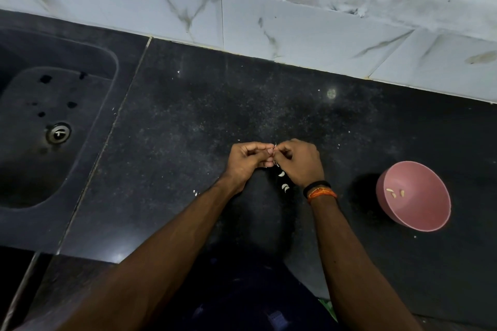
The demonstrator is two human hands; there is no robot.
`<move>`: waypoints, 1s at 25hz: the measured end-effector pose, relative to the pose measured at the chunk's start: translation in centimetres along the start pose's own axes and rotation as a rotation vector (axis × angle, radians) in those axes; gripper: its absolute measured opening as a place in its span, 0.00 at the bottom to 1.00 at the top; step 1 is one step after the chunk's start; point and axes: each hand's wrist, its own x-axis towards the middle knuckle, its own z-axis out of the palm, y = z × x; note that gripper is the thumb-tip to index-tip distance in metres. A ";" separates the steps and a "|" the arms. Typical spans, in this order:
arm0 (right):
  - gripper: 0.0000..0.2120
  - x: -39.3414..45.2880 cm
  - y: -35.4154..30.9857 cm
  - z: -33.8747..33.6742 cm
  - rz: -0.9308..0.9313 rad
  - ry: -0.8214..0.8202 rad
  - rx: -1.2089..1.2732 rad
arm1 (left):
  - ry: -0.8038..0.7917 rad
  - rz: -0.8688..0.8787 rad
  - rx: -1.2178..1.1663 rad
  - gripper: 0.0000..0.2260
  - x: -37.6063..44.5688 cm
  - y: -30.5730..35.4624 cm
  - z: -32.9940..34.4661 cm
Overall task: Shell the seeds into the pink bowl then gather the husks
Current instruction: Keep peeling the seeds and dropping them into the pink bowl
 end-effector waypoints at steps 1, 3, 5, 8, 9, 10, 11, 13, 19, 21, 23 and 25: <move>0.04 0.0 0.0 0.0 -0.005 -0.001 -0.008 | -0.004 0.009 0.012 0.07 0.0 0.0 0.0; 0.04 0.0 0.0 0.1 -0.022 -0.003 -0.014 | -0.005 0.020 0.034 0.06 0.0 0.0 0.0; 0.05 0.0 0.1 0.1 -0.018 -0.014 -0.004 | 0.004 0.032 0.066 0.07 0.1 -0.1 -0.1; 0.04 -0.2 0.3 0.1 -0.006 -0.022 0.009 | 0.001 0.047 0.103 0.08 0.2 -0.4 -0.2; 0.04 -0.1 0.4 0.2 0.001 -0.023 0.010 | -0.004 0.047 0.108 0.08 0.3 -0.4 -0.2; 0.04 -0.1 0.5 0.3 0.011 -0.024 0.020 | -0.007 0.044 0.111 0.08 0.3 -0.4 -0.3; 0.04 -0.1 0.6 0.4 0.026 -0.026 0.041 | -0.010 0.037 0.108 0.08 0.3 -0.3 -0.3; 0.04 -0.1 0.7 0.7 0.066 -0.022 0.111 | -0.016 0.019 0.084 0.08 0.4 -0.2 -0.4; 0.06 -0.4 0.3 1.3 0.296 -0.080 0.589 | -0.067 -0.048 -0.026 0.08 0.3 0.1 -1.0; 0.08 -0.5 0.1 1.5 0.355 -0.094 0.747 | -0.076 -0.038 -0.046 0.09 0.2 0.1 -1.1; 0.08 -0.6 -0.1 1.5 0.402 -0.105 0.850 | -0.088 -0.024 -0.069 0.09 0.1 0.1 -1.3; 0.08 -0.6 -0.4 1.4 0.433 -0.105 0.880 | -0.095 -0.024 -0.101 0.08 0.0 0.1 -1.3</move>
